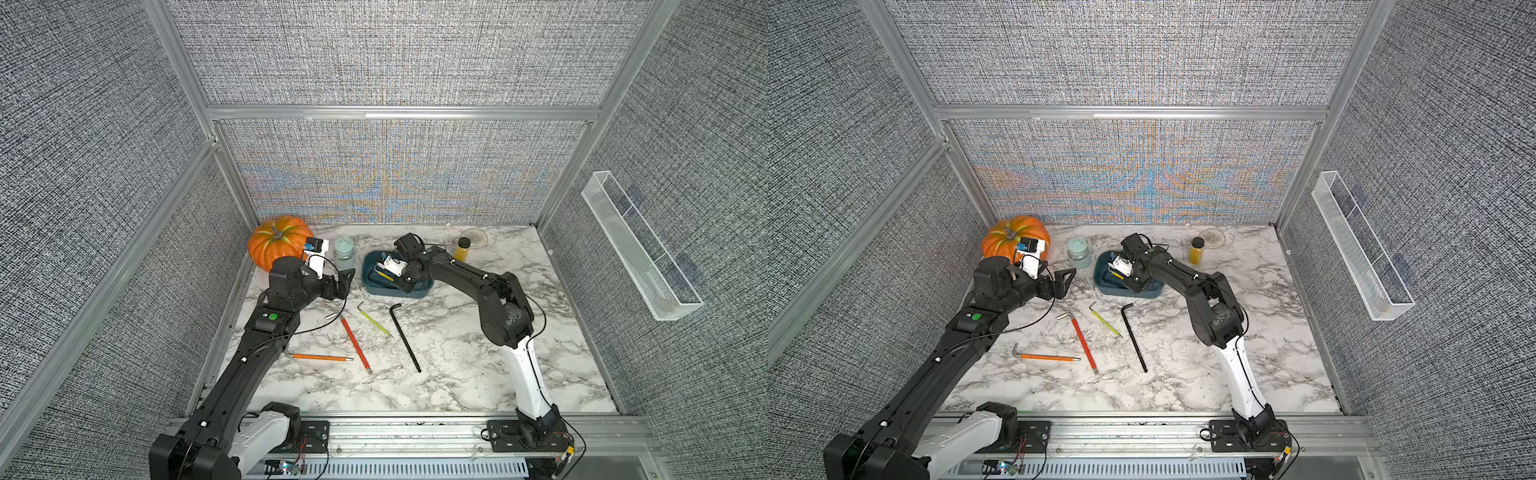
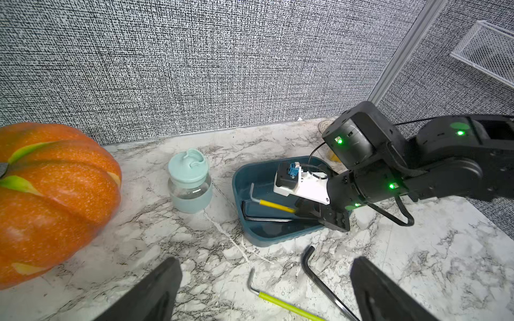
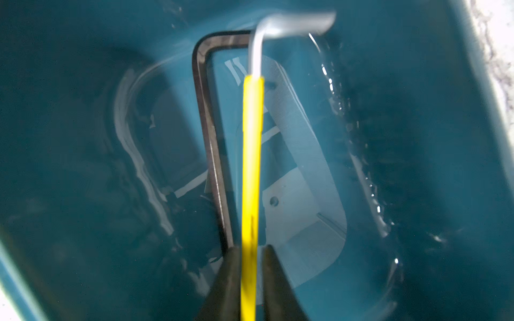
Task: Put the hex key on the desktop into the storage box
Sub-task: Place the Allen key in the storage box, then pick up the Allen key from the center of the board.
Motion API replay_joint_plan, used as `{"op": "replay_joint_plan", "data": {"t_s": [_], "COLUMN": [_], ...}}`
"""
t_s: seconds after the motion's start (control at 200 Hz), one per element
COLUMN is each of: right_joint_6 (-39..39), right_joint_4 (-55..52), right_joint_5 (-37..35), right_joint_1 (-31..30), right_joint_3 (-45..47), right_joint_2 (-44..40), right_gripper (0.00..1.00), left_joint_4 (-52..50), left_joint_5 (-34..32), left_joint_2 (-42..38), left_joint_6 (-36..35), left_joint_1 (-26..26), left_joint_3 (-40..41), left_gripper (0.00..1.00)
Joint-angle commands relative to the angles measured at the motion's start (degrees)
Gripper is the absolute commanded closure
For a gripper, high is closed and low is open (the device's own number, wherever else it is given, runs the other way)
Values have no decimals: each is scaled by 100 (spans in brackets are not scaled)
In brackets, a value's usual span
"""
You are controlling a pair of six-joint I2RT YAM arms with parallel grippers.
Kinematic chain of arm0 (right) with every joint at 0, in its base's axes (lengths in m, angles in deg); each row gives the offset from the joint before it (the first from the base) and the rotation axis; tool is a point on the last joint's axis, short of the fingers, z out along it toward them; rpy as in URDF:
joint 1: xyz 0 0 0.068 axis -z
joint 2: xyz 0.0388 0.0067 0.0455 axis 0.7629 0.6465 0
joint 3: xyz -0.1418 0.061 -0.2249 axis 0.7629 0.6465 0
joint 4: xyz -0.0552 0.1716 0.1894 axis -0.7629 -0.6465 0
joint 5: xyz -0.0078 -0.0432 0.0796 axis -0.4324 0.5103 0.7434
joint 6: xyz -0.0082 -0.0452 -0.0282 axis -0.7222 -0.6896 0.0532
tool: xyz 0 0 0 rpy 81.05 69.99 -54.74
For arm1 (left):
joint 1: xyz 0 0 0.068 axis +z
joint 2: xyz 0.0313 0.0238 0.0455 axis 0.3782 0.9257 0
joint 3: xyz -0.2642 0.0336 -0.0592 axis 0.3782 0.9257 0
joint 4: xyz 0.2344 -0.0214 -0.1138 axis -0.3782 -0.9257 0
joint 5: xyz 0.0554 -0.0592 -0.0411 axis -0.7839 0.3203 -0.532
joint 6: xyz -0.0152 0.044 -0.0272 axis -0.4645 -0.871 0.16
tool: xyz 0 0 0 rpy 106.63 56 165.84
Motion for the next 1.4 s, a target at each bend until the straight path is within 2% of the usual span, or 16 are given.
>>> {"op": "replay_joint_plan", "data": {"t_s": [0.0, 0.125, 0.295, 0.345, 0.365, 0.481, 0.611, 0.761, 0.901, 1.046, 1.201, 1.332, 1.392], "right_joint_6": [83, 216, 558, 685, 752, 1569, 2533, 3039, 3884, 4500, 4739, 5043, 5127], "right_joint_4": [13, 329, 1169, 1286, 1309, 1290, 589, 615, 638, 642, 661, 837, 857], "right_joint_5": [66, -29, -363, -415, -424, -359, 141, -488, -504, -427, -243, -83, -84], "right_joint_1": [-2, 7, 7, 7, 12, 15, -40, -740, -1232, -1294, -1338, -1380, -1431], "right_joint_3": [10, 155, 483, 507, 507, 626, 793, 2035, 3055, 3869, 4002, 4056, 4066], "right_joint_2": [-63, -300, -994, -1226, -1318, -1897, -2403, -3387, -3973, -3889, -3620, -3478, -3324], "right_gripper": [61, 45, 15, 2, 1, 1, 1, 1, 1, 6, 12, 20, 33], "left_joint_4": [68, 63, 28, -3, -19, -108, -353, -389, -379, -405, -336, -210, -184], "left_joint_5": [6, 19, 11, 3, -3, -66, -118, -187, -235, -184, -170, -121, -141], "left_joint_2": [-24, -20, -61, -83, -89, -139, -90, -325, -658, -704, -625, -342, -210], "left_joint_6": [-11, 1, 22, 33, 42, 126, 252, 373, 463, 590, 717, 476, 420], "left_joint_1": [2, 3, 0, 4, 4, 4, 4, -6, -5, -19, -66, -84, -90], "left_joint_3": [8, 17, -25, -47, -61, -101, -153, -29, 65, 29, -80, -150, -146], "left_gripper": [0, 0, 0, 0, 0, 0, 0, 0, 0, 0, 0, 0, 0]}}
